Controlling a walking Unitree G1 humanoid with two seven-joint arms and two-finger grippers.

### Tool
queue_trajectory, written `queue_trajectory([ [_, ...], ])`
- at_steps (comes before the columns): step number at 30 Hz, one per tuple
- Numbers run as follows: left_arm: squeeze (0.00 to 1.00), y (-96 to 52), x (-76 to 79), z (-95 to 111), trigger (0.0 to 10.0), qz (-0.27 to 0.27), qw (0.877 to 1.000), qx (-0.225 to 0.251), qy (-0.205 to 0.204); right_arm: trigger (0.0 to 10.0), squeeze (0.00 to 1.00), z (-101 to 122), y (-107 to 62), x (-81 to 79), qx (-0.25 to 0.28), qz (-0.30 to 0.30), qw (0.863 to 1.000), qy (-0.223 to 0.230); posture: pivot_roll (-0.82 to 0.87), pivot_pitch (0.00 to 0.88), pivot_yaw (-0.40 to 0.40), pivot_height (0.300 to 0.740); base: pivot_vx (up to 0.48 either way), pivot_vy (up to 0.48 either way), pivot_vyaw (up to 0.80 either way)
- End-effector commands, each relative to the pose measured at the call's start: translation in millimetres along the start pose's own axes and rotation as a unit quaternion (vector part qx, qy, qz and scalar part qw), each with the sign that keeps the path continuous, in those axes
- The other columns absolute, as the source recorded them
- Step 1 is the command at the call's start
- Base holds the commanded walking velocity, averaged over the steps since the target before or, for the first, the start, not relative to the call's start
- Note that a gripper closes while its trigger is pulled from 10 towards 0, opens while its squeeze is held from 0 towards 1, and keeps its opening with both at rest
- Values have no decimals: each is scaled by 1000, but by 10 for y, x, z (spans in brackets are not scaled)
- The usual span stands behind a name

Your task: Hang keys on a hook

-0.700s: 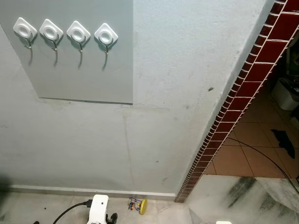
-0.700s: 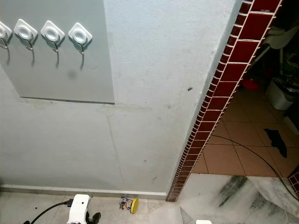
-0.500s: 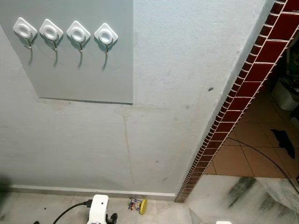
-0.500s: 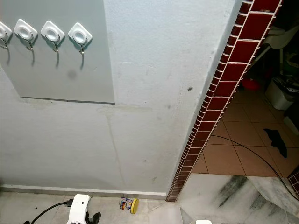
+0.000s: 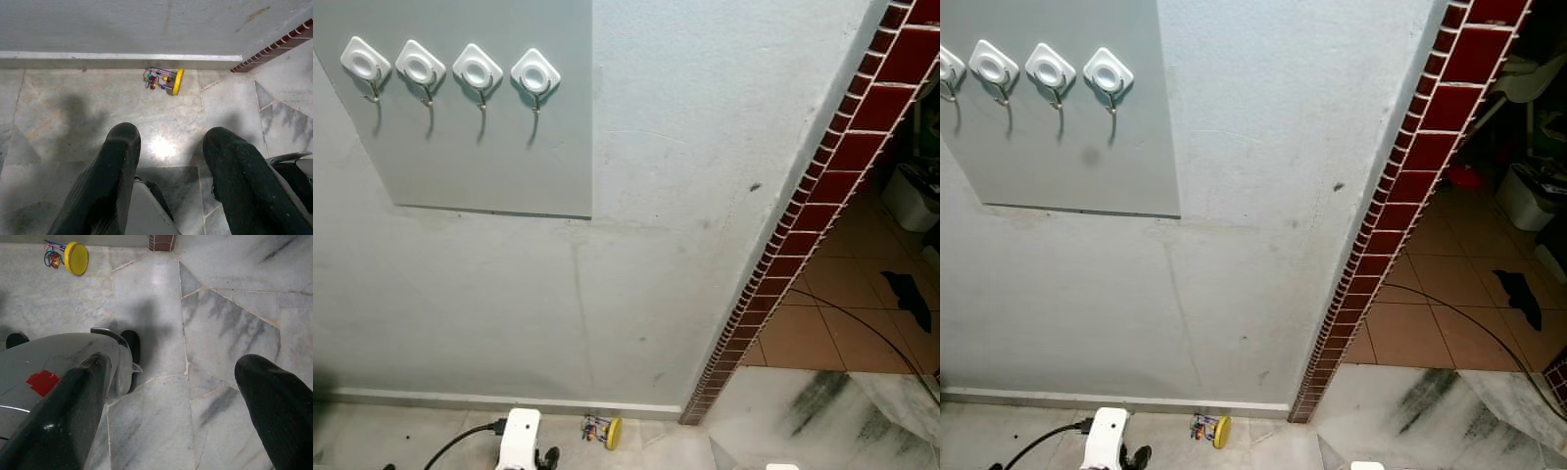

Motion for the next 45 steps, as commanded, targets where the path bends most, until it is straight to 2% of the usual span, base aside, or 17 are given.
queue_trajectory([
  [1, 0, 3, -582, 605, 10000, 70, 996, 58, -22, 10000, 0, 1255, 63, -314, 148, 51, 988, 1, -66, 0, -13, 740, 0, 0, 0],
  [23, 0, 5, -573, 604, 10000, 68, 996, 58, -18, 10000, 0, 1249, 63, -316, 146, 52, 988, 0, -66, 1, -12, 740, 0, 0, 0],
  [26, 0, -17, -596, 518, 10000, 64, 997, 49, 3, 10000, 0, 1105, 63, -268, 136, 56, 989, -8, -64, 0, -18, 740, 0, 0, 0],
  [45, 0, -29, -642, 528, 10000, 74, 996, 51, 7, 10000, 0, 1138, 56, -272, 145, 57, 988, -7, -64, 0, -14, 740, 0, 0, 0],
])
Point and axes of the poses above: a point about 5 cm out from each wrist's last joint towards the gripper, its own y axis pointing out of the wrist towards the gripper, its own z axis along the axis of the wrist's last joint, x = y × z, the point moved 3 cm from there along y, pointing out of the wrist towards the gripper, and after that the axes turned 12 degrees about y, right-handed, at the moved point
